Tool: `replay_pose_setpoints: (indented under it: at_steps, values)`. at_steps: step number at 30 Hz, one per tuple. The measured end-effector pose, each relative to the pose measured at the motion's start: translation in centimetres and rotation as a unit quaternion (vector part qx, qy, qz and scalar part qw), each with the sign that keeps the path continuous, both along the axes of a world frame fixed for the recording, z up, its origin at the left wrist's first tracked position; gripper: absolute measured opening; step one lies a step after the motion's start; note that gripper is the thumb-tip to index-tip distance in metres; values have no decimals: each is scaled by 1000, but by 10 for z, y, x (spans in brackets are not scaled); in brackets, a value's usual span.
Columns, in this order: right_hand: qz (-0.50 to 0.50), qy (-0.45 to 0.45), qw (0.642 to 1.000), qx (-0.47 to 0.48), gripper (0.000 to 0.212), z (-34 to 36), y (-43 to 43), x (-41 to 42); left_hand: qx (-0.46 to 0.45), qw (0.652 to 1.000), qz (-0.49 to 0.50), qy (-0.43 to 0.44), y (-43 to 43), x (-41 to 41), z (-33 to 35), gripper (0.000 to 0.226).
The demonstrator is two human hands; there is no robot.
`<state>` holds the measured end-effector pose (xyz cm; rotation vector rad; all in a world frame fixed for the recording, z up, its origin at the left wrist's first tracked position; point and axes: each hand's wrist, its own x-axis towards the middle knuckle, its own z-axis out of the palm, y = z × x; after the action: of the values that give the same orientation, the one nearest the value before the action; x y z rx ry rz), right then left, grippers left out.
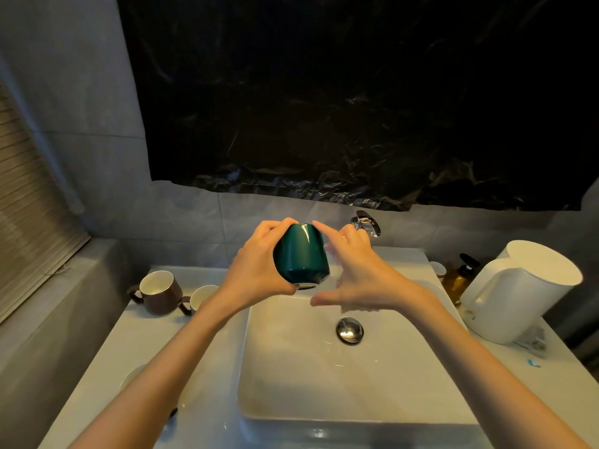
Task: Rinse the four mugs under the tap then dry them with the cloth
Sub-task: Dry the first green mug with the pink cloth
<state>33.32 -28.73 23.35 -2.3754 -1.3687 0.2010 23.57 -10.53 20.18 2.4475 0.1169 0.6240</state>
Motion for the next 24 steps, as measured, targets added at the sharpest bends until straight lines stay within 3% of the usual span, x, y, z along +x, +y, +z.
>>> replay_pose_setpoints:
  at_steps: [2,6,11,15,24]
  values:
    - [-18,-88,996,2,126,-3,6,0,17,1000,-10,6,-4,0,3,97]
    - [-25,-136,987,84,99,-8,13,4,34,999,-20,-13,-9,-2,7,98]
    - [-22,-47,986,161,97,-7,10,9,-61,996,-35,-64,-4,-5,-1,112]
    - [-9,60,972,228,95,0,7,6,-117,988,-54,-80,0,-10,0,96]
    - [11,230,955,186,108,-2,3,9,-72,989,-73,-108,3,-14,21,80]
